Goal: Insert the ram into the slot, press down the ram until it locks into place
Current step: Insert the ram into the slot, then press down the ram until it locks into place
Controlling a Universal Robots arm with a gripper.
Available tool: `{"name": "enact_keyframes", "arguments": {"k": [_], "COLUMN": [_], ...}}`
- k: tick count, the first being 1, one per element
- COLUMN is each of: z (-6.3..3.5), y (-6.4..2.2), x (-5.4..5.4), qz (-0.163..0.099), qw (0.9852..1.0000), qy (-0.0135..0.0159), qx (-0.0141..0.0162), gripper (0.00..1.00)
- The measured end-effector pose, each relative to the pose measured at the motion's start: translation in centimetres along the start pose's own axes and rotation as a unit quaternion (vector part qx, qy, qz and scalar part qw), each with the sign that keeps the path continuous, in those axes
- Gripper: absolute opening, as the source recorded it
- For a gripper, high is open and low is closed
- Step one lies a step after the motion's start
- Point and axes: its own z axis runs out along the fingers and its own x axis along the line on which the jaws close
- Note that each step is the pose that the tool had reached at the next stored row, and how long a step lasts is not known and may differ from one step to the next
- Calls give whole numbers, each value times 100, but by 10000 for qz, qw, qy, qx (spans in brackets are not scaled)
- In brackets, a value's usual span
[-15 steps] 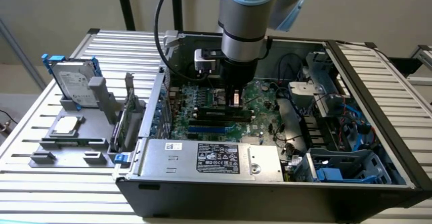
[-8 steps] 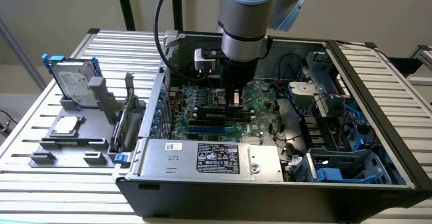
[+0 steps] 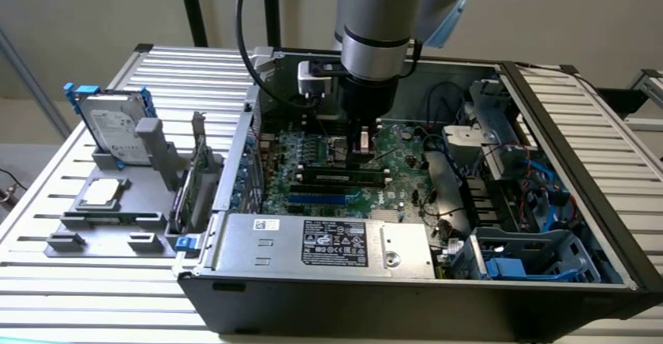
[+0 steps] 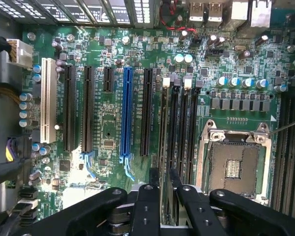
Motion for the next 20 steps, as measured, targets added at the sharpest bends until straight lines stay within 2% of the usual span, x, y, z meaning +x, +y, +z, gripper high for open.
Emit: {"name": "enact_keyframes", "arguments": {"k": [5,7,8,10,20], "z": [0,-1,-1,-1,2], "y": [1,1,1,0,13], "x": [0,0,0,0,0], "qz": [0,0,0,0,1], "qw": [10000,10000,10000,10000,10000], "qy": [0,0,0,0,0], "qx": [0,-1,0,0,-1], "gripper": [22,20,13,10,10]}}
